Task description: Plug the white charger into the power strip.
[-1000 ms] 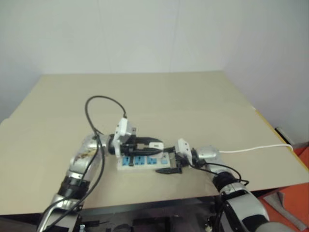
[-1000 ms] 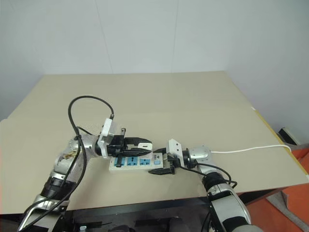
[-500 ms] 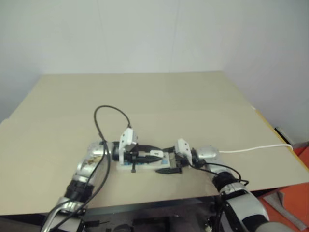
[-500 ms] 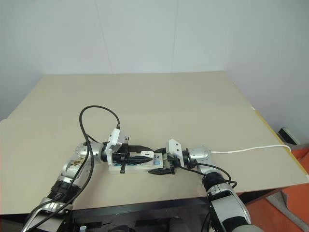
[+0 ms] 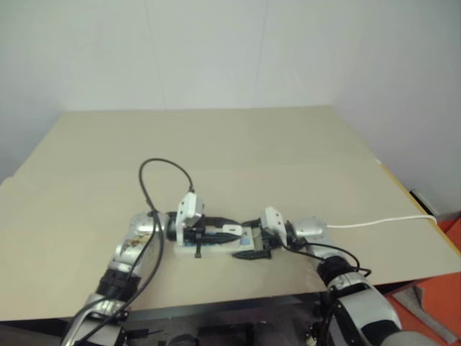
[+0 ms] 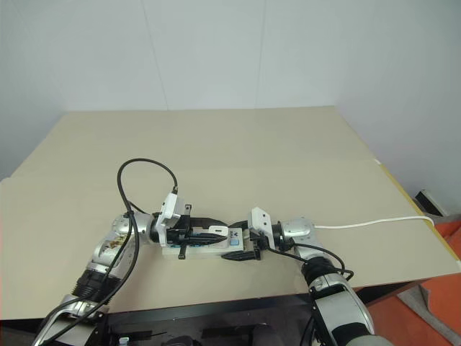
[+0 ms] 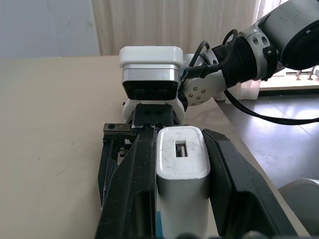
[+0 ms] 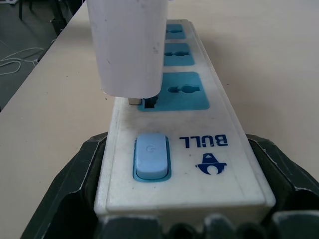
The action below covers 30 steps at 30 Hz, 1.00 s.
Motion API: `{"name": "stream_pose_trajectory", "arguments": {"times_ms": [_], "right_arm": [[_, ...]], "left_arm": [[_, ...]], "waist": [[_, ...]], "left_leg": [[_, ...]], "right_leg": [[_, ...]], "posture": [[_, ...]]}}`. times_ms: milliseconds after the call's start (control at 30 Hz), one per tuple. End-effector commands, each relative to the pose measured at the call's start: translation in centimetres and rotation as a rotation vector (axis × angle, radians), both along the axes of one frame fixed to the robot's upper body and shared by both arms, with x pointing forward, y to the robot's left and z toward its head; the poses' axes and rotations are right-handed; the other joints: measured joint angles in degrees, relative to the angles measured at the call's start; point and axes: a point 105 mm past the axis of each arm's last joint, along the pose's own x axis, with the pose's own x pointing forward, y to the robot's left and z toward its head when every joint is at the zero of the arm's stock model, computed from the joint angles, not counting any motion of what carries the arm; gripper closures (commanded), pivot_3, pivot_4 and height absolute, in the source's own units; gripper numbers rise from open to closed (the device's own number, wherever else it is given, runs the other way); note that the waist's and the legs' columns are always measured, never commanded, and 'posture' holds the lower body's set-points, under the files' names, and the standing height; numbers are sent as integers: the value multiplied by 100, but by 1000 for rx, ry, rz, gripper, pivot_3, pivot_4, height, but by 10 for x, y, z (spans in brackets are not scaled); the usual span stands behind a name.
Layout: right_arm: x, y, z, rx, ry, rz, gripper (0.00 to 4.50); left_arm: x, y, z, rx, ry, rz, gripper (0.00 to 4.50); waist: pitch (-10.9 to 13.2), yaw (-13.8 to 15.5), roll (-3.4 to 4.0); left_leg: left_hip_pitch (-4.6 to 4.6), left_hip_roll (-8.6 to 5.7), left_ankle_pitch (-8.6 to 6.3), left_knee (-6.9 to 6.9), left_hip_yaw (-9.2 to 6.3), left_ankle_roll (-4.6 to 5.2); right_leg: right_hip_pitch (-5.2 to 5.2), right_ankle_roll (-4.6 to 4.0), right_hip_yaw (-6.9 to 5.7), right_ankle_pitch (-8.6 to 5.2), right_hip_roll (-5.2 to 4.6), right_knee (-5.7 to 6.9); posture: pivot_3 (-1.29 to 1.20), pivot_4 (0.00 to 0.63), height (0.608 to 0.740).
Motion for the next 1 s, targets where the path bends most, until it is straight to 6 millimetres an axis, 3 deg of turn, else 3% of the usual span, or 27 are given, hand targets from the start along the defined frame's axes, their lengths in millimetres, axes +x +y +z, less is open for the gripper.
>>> {"name": "stream_pose_trajectory", "arguments": {"times_ms": [33, 200, 1000], "right_arm": [[-8, -1, -18, -55, 46, 13, 1097], [-8, 0, -18, -54, 46, 13, 1097], [-8, 0, -18, -57, 49, 14, 1097]], "left_arm": [[5, 3, 2, 9, -16, 15, 3453], [11, 5, 6, -9, -17, 50, 3453], [3, 13, -10, 44, 30, 36, 3453]], "waist": [[0, 2, 0], [0, 1, 0], [0, -15, 0]], "left_leg": [[0, 0, 0, 0, 0, 0], [0, 0, 0, -1, -2, 0], [0, 2, 0, -10, -5, 0]], "right_leg": [[0, 0, 0, 0, 0, 0], [0, 0, 0, 0, 0, -1], [-4, -1, 1, -2, 0, -6]], "posture": [[0, 150, 740], [0, 150, 740], [0, 150, 740]]}}
